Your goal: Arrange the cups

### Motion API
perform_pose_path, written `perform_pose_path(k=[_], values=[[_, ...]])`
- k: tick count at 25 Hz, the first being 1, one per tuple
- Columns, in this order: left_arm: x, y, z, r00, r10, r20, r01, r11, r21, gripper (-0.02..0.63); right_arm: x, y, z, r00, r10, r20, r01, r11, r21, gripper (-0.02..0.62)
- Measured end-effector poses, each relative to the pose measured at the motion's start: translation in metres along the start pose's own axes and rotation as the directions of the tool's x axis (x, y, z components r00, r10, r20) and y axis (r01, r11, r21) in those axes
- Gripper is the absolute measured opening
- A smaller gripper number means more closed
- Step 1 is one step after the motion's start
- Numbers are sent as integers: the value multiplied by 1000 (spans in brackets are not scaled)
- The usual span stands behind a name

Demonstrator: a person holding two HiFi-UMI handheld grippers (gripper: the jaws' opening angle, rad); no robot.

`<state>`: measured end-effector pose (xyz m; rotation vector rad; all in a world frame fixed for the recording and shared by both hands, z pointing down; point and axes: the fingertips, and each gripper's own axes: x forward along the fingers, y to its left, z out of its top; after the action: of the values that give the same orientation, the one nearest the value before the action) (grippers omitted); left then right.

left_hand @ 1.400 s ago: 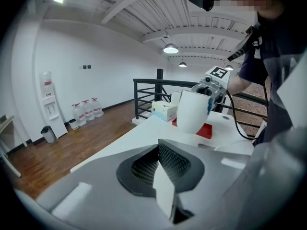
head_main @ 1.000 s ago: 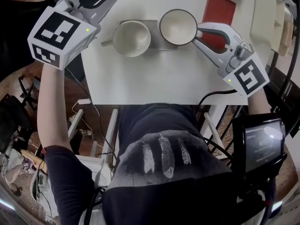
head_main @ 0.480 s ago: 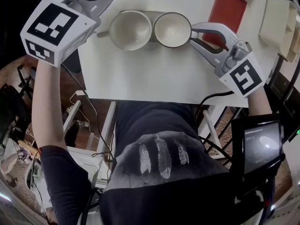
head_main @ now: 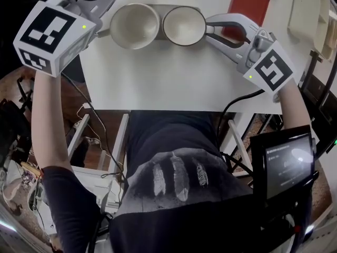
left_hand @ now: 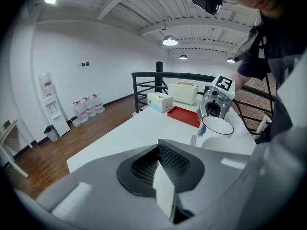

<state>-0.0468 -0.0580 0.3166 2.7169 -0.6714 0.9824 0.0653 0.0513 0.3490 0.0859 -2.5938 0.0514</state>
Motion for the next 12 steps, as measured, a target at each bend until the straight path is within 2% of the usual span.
perform_pose_path(k=[5,6,7,8,12], values=[[0,-1,2,1000,1,-5,-1,1000,4,15,1,-6,4,1000,-12,22,11,999,51,74],[-1,-2,6,1000,1,-3,-1,1000,5,15,-2,-6,8,999,-14,41,10,996,93,92],[-2,-4,9,1000,1,-2,-1,1000,7,15,-5,-6,12,998,-11,63,2,991,137,190],[-2,-5,12,1000,1,-1,-1,1000,10,15,-7,-6,14,997,-7,78,-6,986,167,229],[-4,-4,14,1000,6,7,-6,1000,6,15,-15,-9,8,999,-29,46,21,988,152,229]])
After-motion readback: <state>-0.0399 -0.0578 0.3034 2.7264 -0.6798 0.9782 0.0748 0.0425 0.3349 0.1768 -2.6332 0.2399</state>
